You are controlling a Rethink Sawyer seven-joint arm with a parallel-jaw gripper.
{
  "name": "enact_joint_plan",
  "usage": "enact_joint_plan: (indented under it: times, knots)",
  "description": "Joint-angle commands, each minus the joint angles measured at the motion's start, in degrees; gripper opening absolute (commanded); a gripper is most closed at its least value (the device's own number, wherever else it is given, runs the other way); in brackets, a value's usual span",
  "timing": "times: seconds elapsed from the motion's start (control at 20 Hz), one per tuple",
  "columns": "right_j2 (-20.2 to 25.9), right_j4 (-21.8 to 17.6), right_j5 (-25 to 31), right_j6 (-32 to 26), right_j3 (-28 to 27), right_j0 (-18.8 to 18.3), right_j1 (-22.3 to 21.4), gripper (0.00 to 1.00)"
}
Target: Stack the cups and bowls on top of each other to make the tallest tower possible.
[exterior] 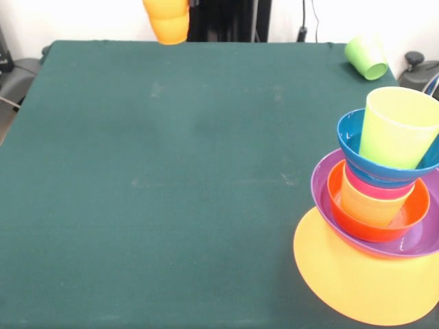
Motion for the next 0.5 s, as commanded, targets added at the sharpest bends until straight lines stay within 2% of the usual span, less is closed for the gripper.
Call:
enact_joint_plan:
  times: [0.05,0.2,0.35,0.5]
  knots:
    - [3.5,-2.1,11.1,-6.6,-1.2,-2.1,-0.5,0.00]
    - [4.9,1.4,17.3,-7.1,-3.2,-0.4,-4.0,0.00]
    - [5.8,3.9,23.0,-5.1,-5.9,3.0,-7.1,0.00]
    - [6.0,4.3,25.2,0.0,-9.6,6.9,-6.0,0.00]
